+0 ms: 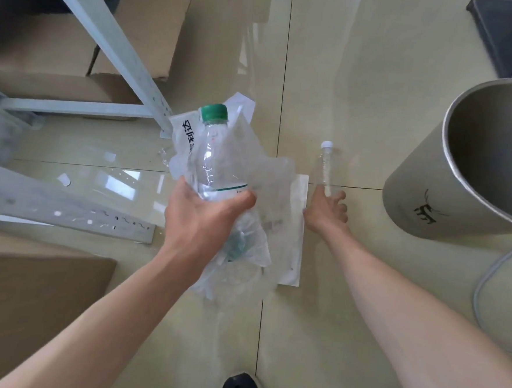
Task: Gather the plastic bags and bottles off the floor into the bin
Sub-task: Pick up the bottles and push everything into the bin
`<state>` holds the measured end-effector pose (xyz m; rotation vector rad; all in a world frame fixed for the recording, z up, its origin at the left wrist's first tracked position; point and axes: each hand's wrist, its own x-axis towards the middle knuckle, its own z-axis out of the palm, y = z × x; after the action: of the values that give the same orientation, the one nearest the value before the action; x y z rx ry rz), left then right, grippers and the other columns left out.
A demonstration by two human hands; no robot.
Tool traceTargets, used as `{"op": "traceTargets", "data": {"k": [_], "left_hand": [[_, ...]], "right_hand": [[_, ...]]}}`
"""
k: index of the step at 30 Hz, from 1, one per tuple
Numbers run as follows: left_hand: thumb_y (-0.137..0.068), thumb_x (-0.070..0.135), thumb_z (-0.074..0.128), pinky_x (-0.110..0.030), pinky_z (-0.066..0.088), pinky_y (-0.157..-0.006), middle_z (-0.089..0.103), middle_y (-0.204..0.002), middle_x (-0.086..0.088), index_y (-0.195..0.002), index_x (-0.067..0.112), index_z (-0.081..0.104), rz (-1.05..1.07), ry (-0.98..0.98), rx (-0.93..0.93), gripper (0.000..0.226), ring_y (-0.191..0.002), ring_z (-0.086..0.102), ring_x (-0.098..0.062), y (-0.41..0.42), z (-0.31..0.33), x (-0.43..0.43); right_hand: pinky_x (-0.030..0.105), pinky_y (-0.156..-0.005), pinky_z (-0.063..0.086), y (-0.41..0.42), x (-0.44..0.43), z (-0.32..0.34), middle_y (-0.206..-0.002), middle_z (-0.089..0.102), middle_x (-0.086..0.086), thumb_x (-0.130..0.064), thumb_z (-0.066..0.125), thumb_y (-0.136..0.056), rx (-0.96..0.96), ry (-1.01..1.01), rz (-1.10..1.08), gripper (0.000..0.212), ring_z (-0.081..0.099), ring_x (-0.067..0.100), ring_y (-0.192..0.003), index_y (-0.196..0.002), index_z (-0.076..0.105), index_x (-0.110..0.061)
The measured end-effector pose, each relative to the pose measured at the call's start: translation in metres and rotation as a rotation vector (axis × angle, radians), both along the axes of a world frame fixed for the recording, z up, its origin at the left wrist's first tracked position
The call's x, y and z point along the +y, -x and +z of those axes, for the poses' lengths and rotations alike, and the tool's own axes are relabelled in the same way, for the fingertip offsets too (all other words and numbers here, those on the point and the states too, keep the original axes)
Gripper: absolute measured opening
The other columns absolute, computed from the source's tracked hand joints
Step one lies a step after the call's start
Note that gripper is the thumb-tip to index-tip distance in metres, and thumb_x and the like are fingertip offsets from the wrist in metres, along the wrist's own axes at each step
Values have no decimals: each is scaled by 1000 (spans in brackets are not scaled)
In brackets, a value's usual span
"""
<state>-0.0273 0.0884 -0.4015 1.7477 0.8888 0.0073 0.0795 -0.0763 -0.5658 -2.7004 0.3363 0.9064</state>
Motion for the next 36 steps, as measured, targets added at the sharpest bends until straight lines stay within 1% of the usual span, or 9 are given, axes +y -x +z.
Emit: {"op": "traceTargets", "data": {"k": [6, 13, 17, 21, 24, 26, 30, 33, 36], "left_hand": [[-63, 26, 90, -31, 61, -76, 80, -88, 7, -108, 21, 72, -57, -5, -24, 49, -79, 77, -10, -15, 3, -16], [-55, 30, 91, -43, 63, -84, 79, -91, 3, -109, 21, 69, -43, 58, 9, 60, -83, 77, -17, -14, 6, -17], [-56, 29, 91, -42, 63, -84, 79, -92, 3, -109, 20, 68, -27, 64, -35, 58, -84, 77, -17, -11, 26, -21], [-51, 28, 90, -45, 63, -84, 80, -92, 2, -109, 20, 69, 11, 125, -91, 62, -85, 78, -18, -5, 52, -33], [-50, 24, 91, -48, 64, -80, 80, -90, -1, -106, 18, 70, 15, 151, -140, 60, -83, 78, -21, 1, 75, -41], [-54, 16, 92, -49, 64, -77, 80, -88, -4, -102, 15, 71, -37, 160, -183, 53, -82, 79, -24, 4, 95, -46], [-66, 8, 91, -29, 63, -68, 79, -90, -4, -106, 10, 72, -109, 194, -244, 44, -74, 76, -14, -5, 147, -54], [-73, 5, 87, -17, 57, -53, 76, -85, -2, -96, 14, 70, -162, 269, -298, 30, -61, 74, -7, -20, 189, -69], [-76, 6, 83, -16, 54, -49, 73, -79, -1, -90, 15, 70, -194, 360, -360, 21, -58, 72, -9, -39, 229, -97]], "right_hand": [[38, -78, 42, 16, -6, 16, -135, 35, 20, -17, 67, -87, 10, -183, -211, 73, 56, 42, -111, -141, 18, -7], [36, -66, 46, 26, -21, 77, -119, 36, 15, -5, 52, -83, -43, -230, -52, 63, 57, 36, -76, -133, 18, -21], [37, -72, 45, 42, -24, 122, -118, 44, 13, -13, 57, -80, -150, -361, -160, 58, 54, 35, -86, -126, 23, -21], [34, -76, 42, 61, -20, 168, -126, 51, 12, -20, 68, -71, -94, -684, -242, 83, 52, 31, -113, -133, 12, -27], [23, -69, 43, 76, -21, 203, -108, 56, 2, -12, 69, -78, 42, -817, -202, 97, 55, 19, -91, -144, -1, -21], [22, -65, 45, 83, -25, 226, -87, 54, -4, -1, 60, -83, 86, -887, -158, 89, 52, 13, -73, -148, 3, -21], [40, -87, 52, 77, -46, 269, -97, 62, 0, -2, 62, -82, 17, -1040, -269, 80, 61, 20, -90, -147, 23, -27], [29, -64, 46, 67, -66, 311, -96, 65, 3, -15, 66, -82, -127, -1146, -391, 68, 61, 17, -79, -143, 37, -23], [24, -57, 45, 51, -97, 364, -93, 65, -2, -28, 66, -90, -305, -1082, -376, 56, 60, 9, -76, -140, 44, -20]]}}
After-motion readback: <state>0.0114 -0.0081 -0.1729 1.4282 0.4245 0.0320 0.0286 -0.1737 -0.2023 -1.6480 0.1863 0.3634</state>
